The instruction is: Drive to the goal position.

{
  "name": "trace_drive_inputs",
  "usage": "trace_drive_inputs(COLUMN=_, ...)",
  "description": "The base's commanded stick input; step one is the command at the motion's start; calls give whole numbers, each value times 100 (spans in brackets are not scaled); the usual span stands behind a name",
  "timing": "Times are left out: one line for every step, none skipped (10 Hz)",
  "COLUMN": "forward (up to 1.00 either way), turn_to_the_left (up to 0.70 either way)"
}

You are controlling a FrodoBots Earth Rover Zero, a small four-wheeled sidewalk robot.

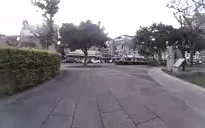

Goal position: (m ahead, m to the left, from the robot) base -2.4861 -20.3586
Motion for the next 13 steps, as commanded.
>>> trace_drive_inputs(forward=100, turn_to_the_left=0)
trace_drive_inputs(forward=100, turn_to_the_left=0)
trace_drive_inputs(forward=100, turn_to_the_left=0)
trace_drive_inputs(forward=100, turn_to_the_left=0)
trace_drive_inputs(forward=100, turn_to_the_left=0)
trace_drive_inputs(forward=100, turn_to_the_left=0)
trace_drive_inputs(forward=100, turn_to_the_left=0)
trace_drive_inputs(forward=100, turn_to_the_left=0)
trace_drive_inputs(forward=100, turn_to_the_left=0)
trace_drive_inputs(forward=100, turn_to_the_left=0)
trace_drive_inputs(forward=100, turn_to_the_left=0)
trace_drive_inputs(forward=100, turn_to_the_left=0)
trace_drive_inputs(forward=100, turn_to_the_left=0)
